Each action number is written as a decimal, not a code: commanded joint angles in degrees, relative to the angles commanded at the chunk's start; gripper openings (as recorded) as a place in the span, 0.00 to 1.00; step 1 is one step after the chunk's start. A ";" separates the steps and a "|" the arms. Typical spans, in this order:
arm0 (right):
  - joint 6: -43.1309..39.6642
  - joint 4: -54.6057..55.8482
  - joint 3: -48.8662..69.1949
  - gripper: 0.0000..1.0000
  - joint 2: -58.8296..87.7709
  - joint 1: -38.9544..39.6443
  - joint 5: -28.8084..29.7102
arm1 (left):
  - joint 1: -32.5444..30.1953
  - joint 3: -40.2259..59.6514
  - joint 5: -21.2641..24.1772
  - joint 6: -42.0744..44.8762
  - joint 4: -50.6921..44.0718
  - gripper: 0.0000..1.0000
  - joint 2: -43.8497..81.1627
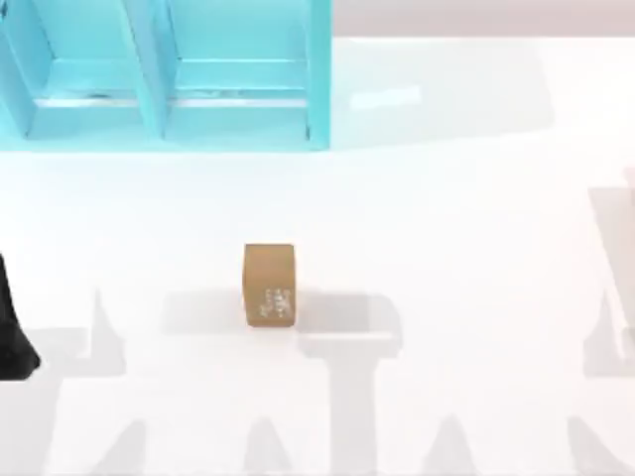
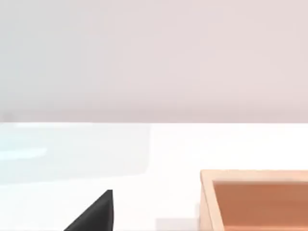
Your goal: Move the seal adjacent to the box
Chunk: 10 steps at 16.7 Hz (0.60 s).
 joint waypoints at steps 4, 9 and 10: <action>0.30 -0.90 1.40 1.00 1.17 0.65 -0.16 | 0.00 0.00 0.00 0.00 0.00 1.00 0.00; 3.26 -8.94 14.16 1.00 12.10 5.97 -1.14 | 0.00 0.00 0.00 0.00 0.00 1.00 0.00; 4.27 -11.38 18.14 1.00 15.58 7.51 -1.35 | 0.00 0.00 0.00 0.00 0.00 1.00 0.00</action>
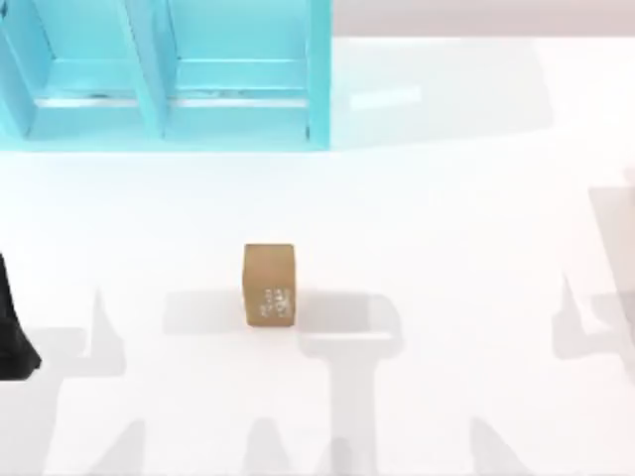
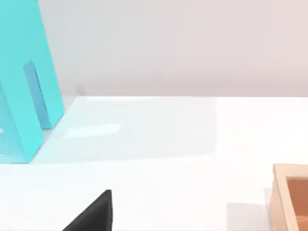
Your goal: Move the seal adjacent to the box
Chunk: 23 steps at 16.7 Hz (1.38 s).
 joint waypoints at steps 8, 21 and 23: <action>12.58 -24.40 43.54 1.00 37.67 14.74 -1.15 | 0.00 0.00 0.00 0.00 0.00 1.00 0.00; 37.98 -68.57 123.29 1.00 110.59 36.07 2.20 | 0.00 0.00 0.00 0.00 0.00 1.00 0.00; 40.77 -74.43 131.95 1.00 119.74 38.02 3.27 | 0.00 0.00 0.00 0.00 0.00 1.00 0.00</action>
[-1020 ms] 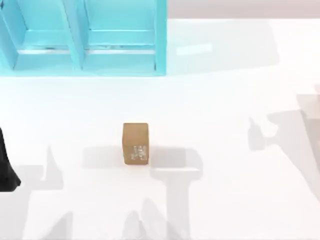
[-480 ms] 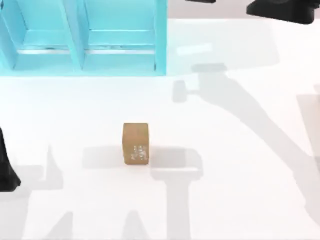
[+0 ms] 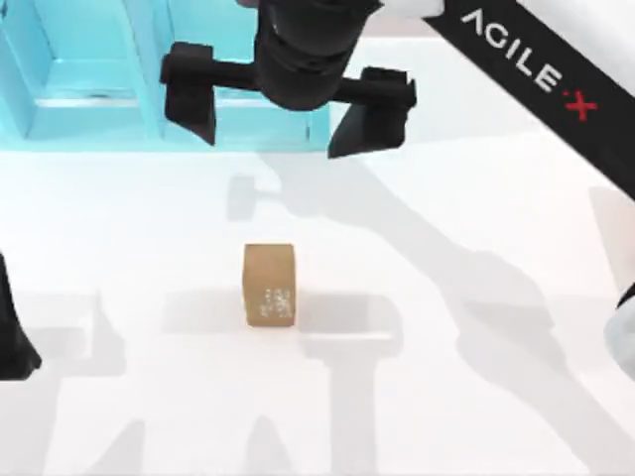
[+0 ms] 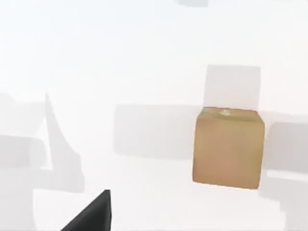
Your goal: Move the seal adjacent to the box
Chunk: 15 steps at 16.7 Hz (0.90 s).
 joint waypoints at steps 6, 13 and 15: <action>4.98 -11.96 15.32 1.00 17.41 3.31 2.54 | 0.00 0.00 0.00 0.00 0.00 1.00 0.00; 5.21 -12.67 16.09 1.00 18.69 3.19 2.65 | 0.00 0.00 0.00 0.00 0.00 1.00 0.00; 5.18 -12.82 16.96 1.00 19.44 3.24 2.69 | 0.00 0.00 0.00 0.00 0.00 1.00 0.00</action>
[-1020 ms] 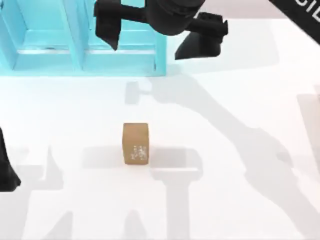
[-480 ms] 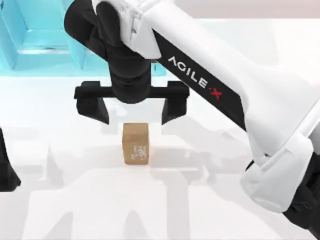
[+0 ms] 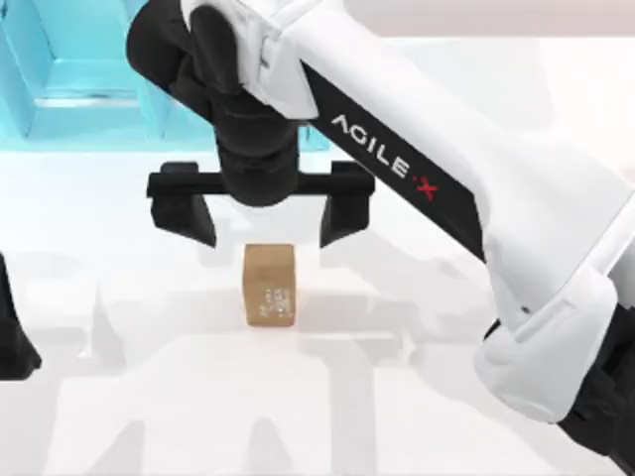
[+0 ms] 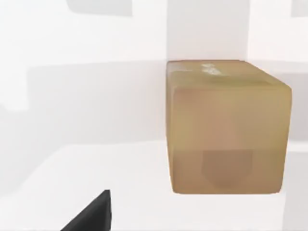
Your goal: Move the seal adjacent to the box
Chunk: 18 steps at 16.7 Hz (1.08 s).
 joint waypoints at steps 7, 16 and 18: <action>-0.18 -4.81 20.53 1.00 15.55 -0.06 0.30 | 0.00 0.00 0.00 0.00 0.00 1.00 0.00; -0.62 -8.33 36.76 1.00 28.24 -0.51 0.47 | 0.00 0.00 0.00 0.00 0.00 1.00 0.00; -0.62 -8.33 36.76 1.00 28.24 -0.51 0.47 | 0.00 0.00 0.00 0.00 0.00 1.00 0.00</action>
